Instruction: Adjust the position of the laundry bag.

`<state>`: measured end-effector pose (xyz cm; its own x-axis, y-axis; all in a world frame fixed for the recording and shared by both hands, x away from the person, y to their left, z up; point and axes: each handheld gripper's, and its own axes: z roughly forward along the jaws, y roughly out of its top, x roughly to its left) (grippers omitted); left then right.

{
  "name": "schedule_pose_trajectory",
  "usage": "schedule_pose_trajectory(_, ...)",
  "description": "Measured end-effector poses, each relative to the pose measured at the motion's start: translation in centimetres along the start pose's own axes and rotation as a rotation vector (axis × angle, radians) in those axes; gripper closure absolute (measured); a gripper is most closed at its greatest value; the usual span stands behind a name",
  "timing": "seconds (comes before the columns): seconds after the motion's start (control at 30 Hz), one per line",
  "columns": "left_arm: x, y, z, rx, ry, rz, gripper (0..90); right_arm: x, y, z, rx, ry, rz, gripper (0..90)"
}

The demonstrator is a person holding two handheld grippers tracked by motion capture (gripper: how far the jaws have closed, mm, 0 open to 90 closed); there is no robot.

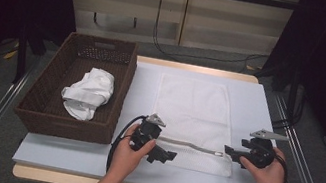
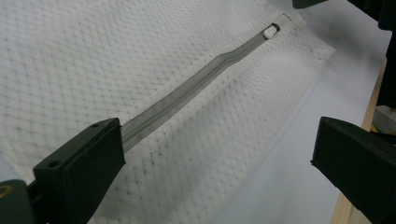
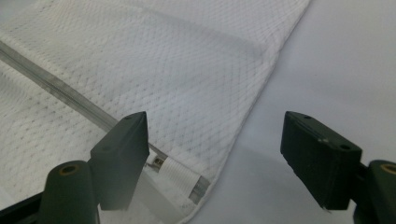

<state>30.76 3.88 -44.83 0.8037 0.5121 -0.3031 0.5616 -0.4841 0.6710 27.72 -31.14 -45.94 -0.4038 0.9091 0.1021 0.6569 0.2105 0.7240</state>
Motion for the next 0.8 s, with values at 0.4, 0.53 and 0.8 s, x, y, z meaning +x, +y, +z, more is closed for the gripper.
schedule_pose_trajectory(0.4, -0.7, 1.0, 1.3, -0.003, -0.015, -0.012, 1.9, 0.2, -0.6, -0.5, -0.011, -0.002, -0.001, 22.8)
schedule_pose_trajectory(0.53, -1.4, 1.8, 2.0, 0.001, -0.02, -0.011, 1.9, 0.4, -0.4, -0.6, -0.015, -0.001, -0.001, 22.7)
schedule_pose_trajectory(0.8, -2.1, 2.9, 3.2, 0.015, -0.042, -0.009, 1.2, 0.7, -0.5, -0.5, -0.019, 0.003, -0.021, 22.6)
